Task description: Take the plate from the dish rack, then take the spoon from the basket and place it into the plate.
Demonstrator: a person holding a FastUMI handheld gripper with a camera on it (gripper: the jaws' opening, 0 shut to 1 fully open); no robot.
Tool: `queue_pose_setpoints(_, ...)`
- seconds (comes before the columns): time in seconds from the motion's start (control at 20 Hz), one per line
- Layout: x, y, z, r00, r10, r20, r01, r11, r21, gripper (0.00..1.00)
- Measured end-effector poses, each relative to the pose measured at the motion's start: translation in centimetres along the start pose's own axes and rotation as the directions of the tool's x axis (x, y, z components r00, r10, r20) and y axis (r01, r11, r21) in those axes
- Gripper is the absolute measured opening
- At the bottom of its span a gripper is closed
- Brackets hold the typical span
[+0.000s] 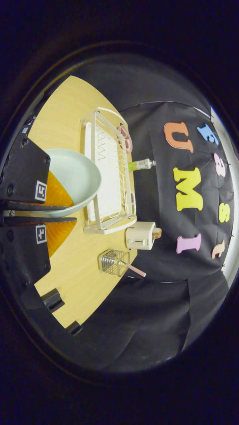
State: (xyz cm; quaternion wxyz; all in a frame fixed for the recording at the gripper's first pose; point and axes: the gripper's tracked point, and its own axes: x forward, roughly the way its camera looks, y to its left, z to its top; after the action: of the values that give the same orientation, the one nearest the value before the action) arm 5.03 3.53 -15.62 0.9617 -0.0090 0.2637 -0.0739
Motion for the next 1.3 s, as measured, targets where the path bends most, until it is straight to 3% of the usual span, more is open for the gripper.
queue_pose_setpoints(0.3, 4.0, -3.1, -3.3, 0.999, -0.027, -0.031, 0.027, 1.000, -0.012, 0.10)
queue_pose_setpoints(0.4, 4.4, -2.8, -3.5, 0.999, 0.027, -0.035, -0.027, 1.000, 0.002, 0.10)
queue_pose_setpoints(0.5, 4.6, -3.5, -3.3, 0.999, 0.026, -0.039, -0.025, 1.000, 0.017, 0.12)
queue_pose_setpoints(0.7, 3.8, -3.9, 0.1, 0.994, 0.099, 0.038, -0.101, 0.994, 0.049, 0.10)
queue_pose_setpoints(0.8, 3.8, -4.7, 2.2, 0.992, 0.102, 0.076, -0.106, 0.993, 0.052, 0.17)
queue_pose_setpoints(0.85, 3.7, -5.3, 3.2, 0.990, 0.105, 0.096, -0.111, 0.992, 0.057, 0.37)
queue_pose_setpoints(1.1, 4.0, -8.9, 8.5, 0.977, 0.065, 0.205, -0.069, 0.998, 0.014, 0.78)
queue_pose_setpoints(1.3, 6.0, -11.7, 11.3, 0.964, 0.039, 0.263, -0.028, 0.999, -0.044, 0.95)
